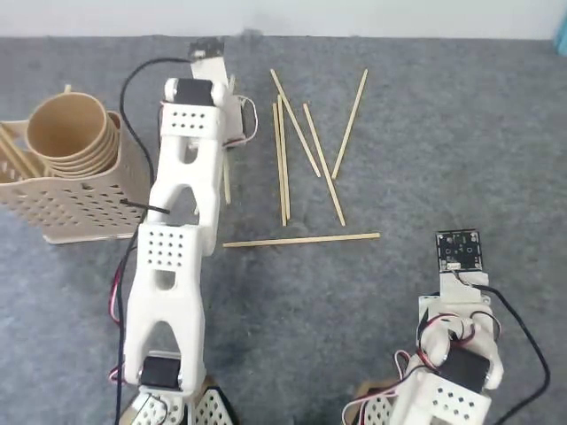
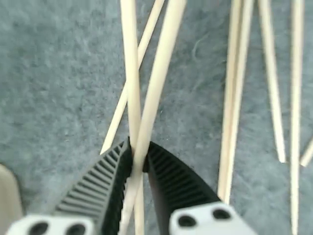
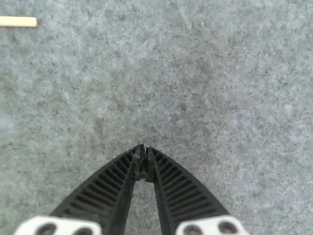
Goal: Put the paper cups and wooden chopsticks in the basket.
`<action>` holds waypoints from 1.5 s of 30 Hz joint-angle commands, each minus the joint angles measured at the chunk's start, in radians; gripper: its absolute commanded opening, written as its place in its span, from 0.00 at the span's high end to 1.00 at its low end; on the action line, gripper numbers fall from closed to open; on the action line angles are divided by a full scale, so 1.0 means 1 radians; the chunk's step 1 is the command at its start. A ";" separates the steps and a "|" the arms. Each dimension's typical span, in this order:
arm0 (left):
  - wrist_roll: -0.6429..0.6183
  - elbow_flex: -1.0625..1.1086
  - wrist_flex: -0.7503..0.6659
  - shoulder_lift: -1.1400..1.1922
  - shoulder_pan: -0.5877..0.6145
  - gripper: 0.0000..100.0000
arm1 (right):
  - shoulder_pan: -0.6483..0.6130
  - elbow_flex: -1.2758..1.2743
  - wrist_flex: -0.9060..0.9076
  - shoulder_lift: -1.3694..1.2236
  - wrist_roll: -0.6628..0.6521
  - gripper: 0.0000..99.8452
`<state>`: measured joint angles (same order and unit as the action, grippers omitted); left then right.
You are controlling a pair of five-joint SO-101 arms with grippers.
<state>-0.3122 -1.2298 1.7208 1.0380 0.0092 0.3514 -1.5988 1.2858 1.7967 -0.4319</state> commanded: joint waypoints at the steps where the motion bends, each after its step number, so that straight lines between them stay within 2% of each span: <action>1: 0.055 0.036 0.038 -0.187 -0.003 0.99 | -0.012 0.005 -0.001 0.016 -0.015 0.99; 10: 0.164 0.226 0.034 -0.566 0.003 0.99 | -0.012 0.005 -0.001 0.016 -0.015 0.99; 16: 0.166 0.231 0.021 -0.740 0.080 0.99 | -0.012 0.005 -0.001 0.016 -0.015 0.99; 21: 0.164 0.231 -0.055 -0.865 0.203 0.99 | -0.010 0.005 -0.001 0.018 -0.015 0.99; 29: 0.163 0.232 -0.255 -1.071 0.471 0.99 | -0.005 0.005 0.001 0.018 -0.015 0.99; 37: 0.163 0.240 -0.463 -1.102 0.707 0.99 | -0.005 0.005 0.001 0.018 -0.015 0.99; 41: 0.163 0.240 -0.508 -1.040 0.756 0.99 | -0.005 0.005 0.002 0.018 -0.015 0.99; 45: 0.163 0.240 -0.494 -0.984 0.783 0.99 | -0.004 0.005 0.002 0.018 -0.015 0.99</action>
<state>-0.1588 -0.9950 1.2451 0.0345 0.7687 0.3514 -1.5988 1.2858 1.7967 -0.4319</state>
